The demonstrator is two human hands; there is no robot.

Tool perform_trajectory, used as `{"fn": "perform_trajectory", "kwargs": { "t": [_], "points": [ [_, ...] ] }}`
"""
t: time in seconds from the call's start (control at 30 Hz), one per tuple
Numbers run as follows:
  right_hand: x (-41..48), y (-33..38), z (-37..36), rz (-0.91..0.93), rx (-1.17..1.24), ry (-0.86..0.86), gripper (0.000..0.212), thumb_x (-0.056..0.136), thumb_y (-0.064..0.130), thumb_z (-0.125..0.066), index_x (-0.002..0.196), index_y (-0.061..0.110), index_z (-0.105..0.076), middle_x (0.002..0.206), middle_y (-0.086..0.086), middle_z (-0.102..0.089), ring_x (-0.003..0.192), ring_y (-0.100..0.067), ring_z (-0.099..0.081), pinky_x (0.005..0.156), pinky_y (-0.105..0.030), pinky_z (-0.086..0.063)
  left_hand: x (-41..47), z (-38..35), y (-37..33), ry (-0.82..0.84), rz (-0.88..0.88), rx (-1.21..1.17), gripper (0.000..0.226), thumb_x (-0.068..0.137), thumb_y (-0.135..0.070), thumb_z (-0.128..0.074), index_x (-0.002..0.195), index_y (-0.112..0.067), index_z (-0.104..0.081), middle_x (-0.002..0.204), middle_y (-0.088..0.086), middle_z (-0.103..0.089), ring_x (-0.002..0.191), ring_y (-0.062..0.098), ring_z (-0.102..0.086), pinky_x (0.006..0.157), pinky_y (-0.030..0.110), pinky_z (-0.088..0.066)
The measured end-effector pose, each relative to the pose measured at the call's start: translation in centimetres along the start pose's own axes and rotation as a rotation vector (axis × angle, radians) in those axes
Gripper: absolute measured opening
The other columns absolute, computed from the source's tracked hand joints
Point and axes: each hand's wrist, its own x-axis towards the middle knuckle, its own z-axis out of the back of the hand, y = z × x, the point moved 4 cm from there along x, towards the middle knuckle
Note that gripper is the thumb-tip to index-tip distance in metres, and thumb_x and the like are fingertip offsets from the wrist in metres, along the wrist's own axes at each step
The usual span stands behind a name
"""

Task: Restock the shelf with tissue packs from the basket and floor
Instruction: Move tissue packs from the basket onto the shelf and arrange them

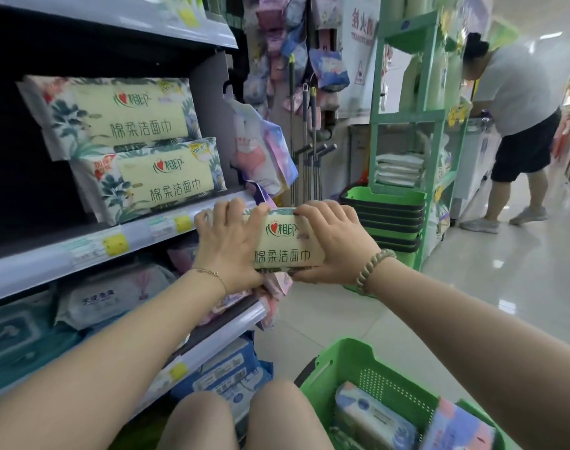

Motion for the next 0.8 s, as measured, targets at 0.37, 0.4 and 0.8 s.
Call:
{"fn": "perform_trajectory", "kwargs": {
  "t": [0.37, 0.4, 0.8],
  "points": [
    [5.5, 3.4, 3.6, 0.122, 0.003, -0.268, 0.085, 0.053, 0.056, -0.071, 0.122, 0.020, -0.037, 0.125, -0.010, -0.047, 0.119, -0.035, -0.042, 0.097, -0.046, -0.032, 0.3, 7.0, 6.0, -0.187, 0.002, 0.092, 0.099, 0.040, -0.052, -0.075, 0.123, -0.025, -0.028, 0.115, 0.008, -0.030, 0.109, 0.029, -0.034, 0.085, 0.048, -0.034],
    [6.2, 3.7, 3.9, 0.130, 0.005, -0.275, 0.085, 0.053, 0.057, -0.071, 0.122, 0.020, -0.037, 0.126, -0.010, -0.047, 0.120, -0.035, -0.041, 0.098, -0.047, -0.032, 0.3, 7.6, 6.5, -0.196, -0.002, 0.100, 0.098, 0.041, -0.053, -0.075, 0.122, -0.025, -0.028, 0.115, 0.008, -0.030, 0.109, 0.029, -0.034, 0.085, 0.048, -0.034],
    [13.2, 6.8, 7.5, 0.290, -0.023, -0.414, 0.073, 0.055, 0.060, -0.058, 0.112, 0.020, -0.039, 0.122, -0.011, -0.050, 0.115, -0.034, -0.045, 0.093, -0.049, -0.035, 0.4, 13.2, 12.5, -0.245, -0.002, 0.258, 0.097, 0.044, -0.055, -0.076, 0.125, -0.027, -0.030, 0.118, 0.014, -0.037, 0.108, 0.032, -0.039, 0.083, 0.051, -0.035]
  ]
}}
